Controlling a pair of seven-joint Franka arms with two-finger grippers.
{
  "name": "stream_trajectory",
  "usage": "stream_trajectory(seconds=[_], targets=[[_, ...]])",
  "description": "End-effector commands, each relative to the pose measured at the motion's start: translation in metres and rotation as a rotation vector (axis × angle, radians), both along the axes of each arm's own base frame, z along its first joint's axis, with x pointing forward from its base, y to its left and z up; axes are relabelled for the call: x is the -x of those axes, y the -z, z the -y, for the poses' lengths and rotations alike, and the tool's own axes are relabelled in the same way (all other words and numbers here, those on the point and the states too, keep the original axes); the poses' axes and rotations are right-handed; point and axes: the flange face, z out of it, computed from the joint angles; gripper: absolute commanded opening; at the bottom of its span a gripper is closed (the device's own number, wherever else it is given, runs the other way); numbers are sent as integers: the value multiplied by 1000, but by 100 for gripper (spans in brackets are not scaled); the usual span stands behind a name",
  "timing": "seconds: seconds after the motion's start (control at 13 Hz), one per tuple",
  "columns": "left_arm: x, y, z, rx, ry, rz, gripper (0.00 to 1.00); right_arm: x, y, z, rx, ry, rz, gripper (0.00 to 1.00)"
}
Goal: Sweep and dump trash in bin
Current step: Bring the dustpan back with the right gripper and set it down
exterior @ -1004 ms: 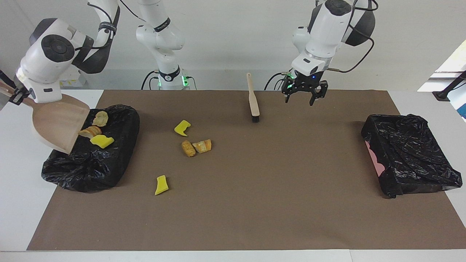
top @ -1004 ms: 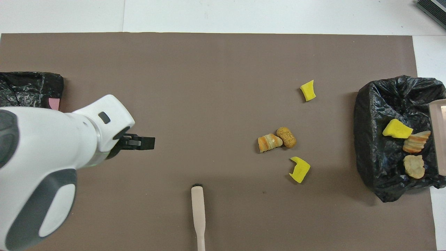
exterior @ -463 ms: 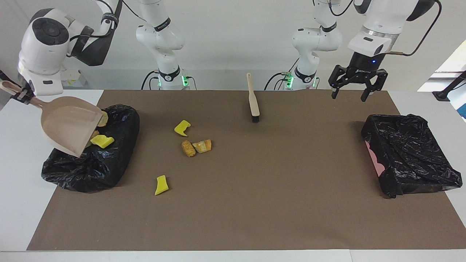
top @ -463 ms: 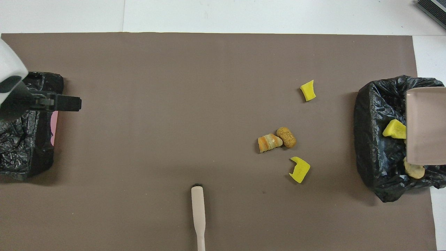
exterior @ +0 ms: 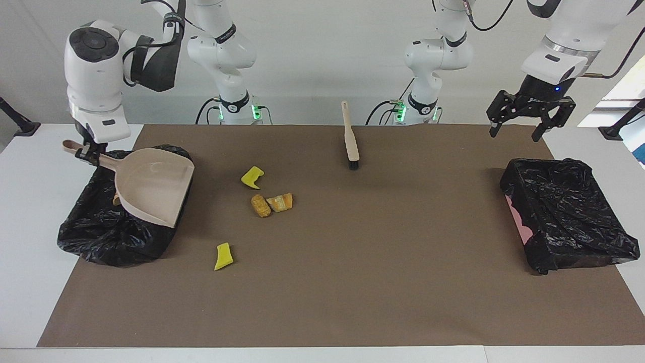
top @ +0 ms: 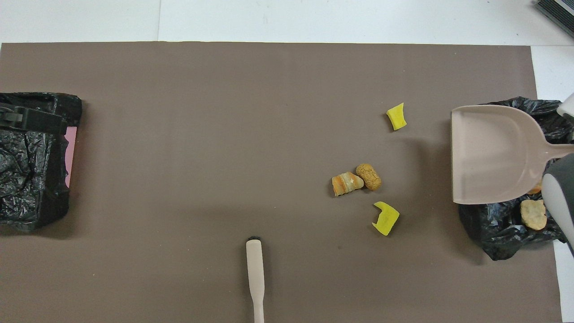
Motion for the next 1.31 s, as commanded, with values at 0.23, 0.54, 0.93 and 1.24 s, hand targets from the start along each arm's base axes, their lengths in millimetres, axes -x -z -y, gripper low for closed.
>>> stream_trajectory(seconds=[0.23,0.54,0.93,1.24], targets=[[13,-3,-4,-5,3,-26,100,-11,54,-102,-135,250,5,0],[16,-2,-5,-8,0,-43,100,-12,94,-199,-191,536,50,0],[27,2,-10,-19,-10,-108,100,-5,124,-309,-283,884,122,0],[33,6,-16,-25,-19,-114,100,-17,129,-376,-315,1138,170,0]])
